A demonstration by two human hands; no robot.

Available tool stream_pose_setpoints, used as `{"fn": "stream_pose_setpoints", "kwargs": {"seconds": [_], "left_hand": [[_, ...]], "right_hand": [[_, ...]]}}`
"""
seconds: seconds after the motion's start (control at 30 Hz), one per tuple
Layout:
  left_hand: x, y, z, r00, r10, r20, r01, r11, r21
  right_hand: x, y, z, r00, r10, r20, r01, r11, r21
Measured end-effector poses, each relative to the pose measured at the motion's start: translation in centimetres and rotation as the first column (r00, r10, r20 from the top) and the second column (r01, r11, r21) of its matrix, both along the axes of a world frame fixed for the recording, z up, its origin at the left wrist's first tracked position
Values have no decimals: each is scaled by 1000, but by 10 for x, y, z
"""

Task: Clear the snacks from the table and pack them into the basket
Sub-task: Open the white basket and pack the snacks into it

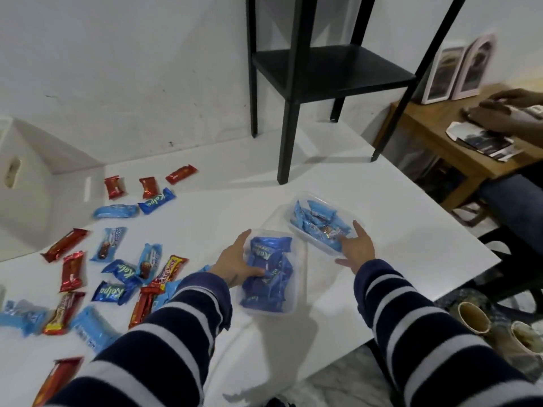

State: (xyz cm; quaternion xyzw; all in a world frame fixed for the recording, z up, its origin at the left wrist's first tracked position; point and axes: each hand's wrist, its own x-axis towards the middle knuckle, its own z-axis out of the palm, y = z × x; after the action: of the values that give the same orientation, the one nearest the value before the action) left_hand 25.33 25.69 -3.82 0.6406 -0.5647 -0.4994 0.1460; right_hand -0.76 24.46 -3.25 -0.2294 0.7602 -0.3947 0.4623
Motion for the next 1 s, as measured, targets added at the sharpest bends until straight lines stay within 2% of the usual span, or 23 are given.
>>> {"fn": "stream_pose_setpoints", "kwargs": {"seconds": [0.13,0.33,0.47,0.57,0.63,0.73,0.83,0.9,1.0], "left_hand": [[-5,-13,-2,996,78,-38,-78,997,-13],[-11,-32,2,984,176,-25,-177,980,-92],[-16,-40,11,970,240,-43,-242,968,-72],[-13,-45,15,962,257,-93,-259,966,-8],[-9,-46,21,942,313,-120,-306,949,74],[-6,-39,34,930,321,-178,-291,941,172],[-6,-32,38,941,265,-213,-234,959,158],[-6,-28,40,932,276,-235,-251,959,133],[-3,-23,36,939,240,-247,-228,971,76]], "right_hand": [[0,-8,-6,970,-146,196,165,982,-87],[-18,-18,25,943,-125,309,175,974,-141],[-12,-20,53,979,-4,203,38,986,-160],[-6,-19,66,974,212,78,-196,965,-173],[-1,-20,71,923,381,-50,-384,916,-116],[16,-27,75,837,524,-157,-531,847,-4],[35,-39,77,684,668,-293,-667,735,120],[44,-48,74,618,683,-388,-699,704,126],[57,-57,61,700,584,-411,-638,770,8]]}}
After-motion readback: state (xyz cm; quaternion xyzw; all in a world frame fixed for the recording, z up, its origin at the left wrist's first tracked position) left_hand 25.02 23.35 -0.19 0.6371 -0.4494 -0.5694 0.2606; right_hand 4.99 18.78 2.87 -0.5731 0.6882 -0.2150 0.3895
